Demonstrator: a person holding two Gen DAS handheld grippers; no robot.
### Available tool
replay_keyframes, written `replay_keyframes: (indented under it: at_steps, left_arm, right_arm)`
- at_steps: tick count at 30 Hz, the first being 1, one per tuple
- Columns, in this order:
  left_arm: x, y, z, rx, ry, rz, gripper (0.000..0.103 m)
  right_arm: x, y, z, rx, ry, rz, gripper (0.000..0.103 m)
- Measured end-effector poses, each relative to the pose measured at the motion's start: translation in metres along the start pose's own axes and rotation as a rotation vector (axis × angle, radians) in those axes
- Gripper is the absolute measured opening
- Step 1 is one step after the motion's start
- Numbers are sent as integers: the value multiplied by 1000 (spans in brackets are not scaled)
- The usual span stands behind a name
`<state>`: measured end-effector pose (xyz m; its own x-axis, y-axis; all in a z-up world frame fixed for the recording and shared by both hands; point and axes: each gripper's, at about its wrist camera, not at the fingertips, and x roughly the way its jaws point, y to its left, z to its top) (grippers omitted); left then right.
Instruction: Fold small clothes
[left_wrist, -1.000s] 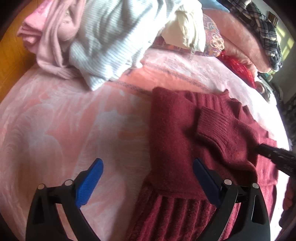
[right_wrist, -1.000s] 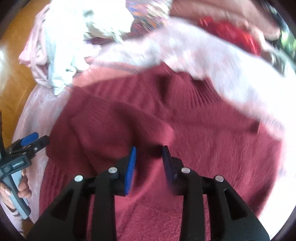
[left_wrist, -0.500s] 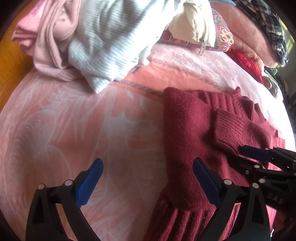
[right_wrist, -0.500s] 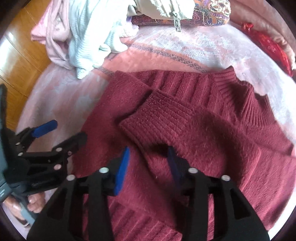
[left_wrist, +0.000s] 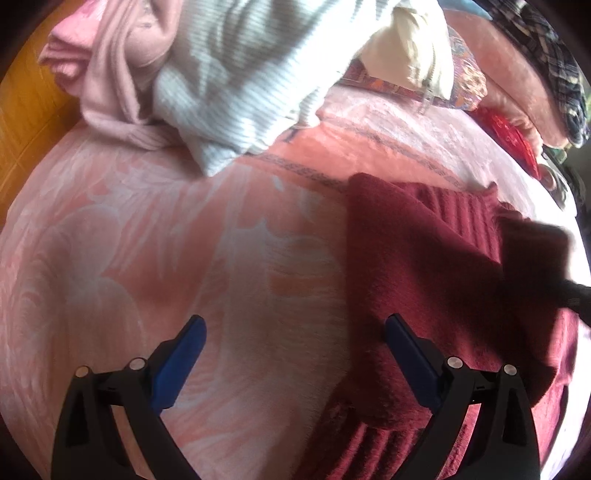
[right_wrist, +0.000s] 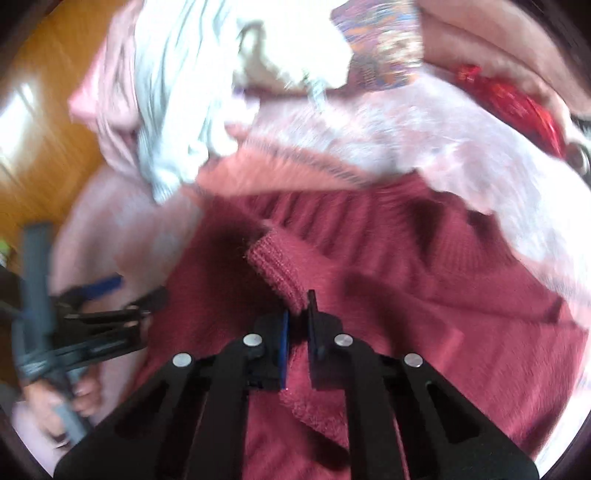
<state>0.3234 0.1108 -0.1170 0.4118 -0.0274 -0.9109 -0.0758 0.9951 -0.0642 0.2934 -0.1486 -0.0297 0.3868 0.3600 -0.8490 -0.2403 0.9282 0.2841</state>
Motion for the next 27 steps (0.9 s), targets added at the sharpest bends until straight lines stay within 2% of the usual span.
replay_keyframes:
  at_steps: [3,5,7,8,9,10,14,16,18,20,23,24,25,26,27]
  left_arm:
    - [0,-11,-1,27,-4,3,98]
    - [-1,-18,-2,46,-11,9,98]
    - [-1,-24,-3,60,-14,16,98]
    - [0,-27,-3,65,-15,18,98]
    - [2,-30,-3,67,-14,21,98]
    - [3,-33,-3,69,-13,23,98]
    - [9,-40,-2,74,-10,31,98]
    - [11,-42,1,64,-11,10,98]
    - [11,-44,4,50,-18,-17,98]
    - [15,-47,9,39,-22,-46,98]
    - [24,-51,15,19,-3,-100,98]
    - [28,-53,15,14,12,-115,98]
    - [34,-56,15,14,36,-130,98]
    - [37,-60,15,19,53,-148,96]
    - [40,-64,14,26,59,-152,96]
  right_arm:
    - [-39,-55,-19,113,-63,2,8]
    - [-58,-98,-38,188,-89,-48,8]
    - [-64,-135,-59,233,-56,-93,10]
    - [-64,-153,-70,269,-45,-93,16]
    - [-65,-170,-81,313,-37,-85,27]
    - [-63,-189,-92,363,-27,-56,36]
    - [-51,-230,-107,479,-16,100,44]
    - [-53,-240,-106,507,-32,192,58]
    - [-55,-241,-101,500,-34,179,60]
    - [-52,-241,-97,465,2,159,60]
    - [-48,-237,-93,430,12,139,59]
    - [-47,-234,-91,408,14,112,50]
    - [-47,-232,-90,391,16,87,29]
    - [-47,-232,-89,367,18,71,17]
    - [-47,-231,-88,352,17,80,10]
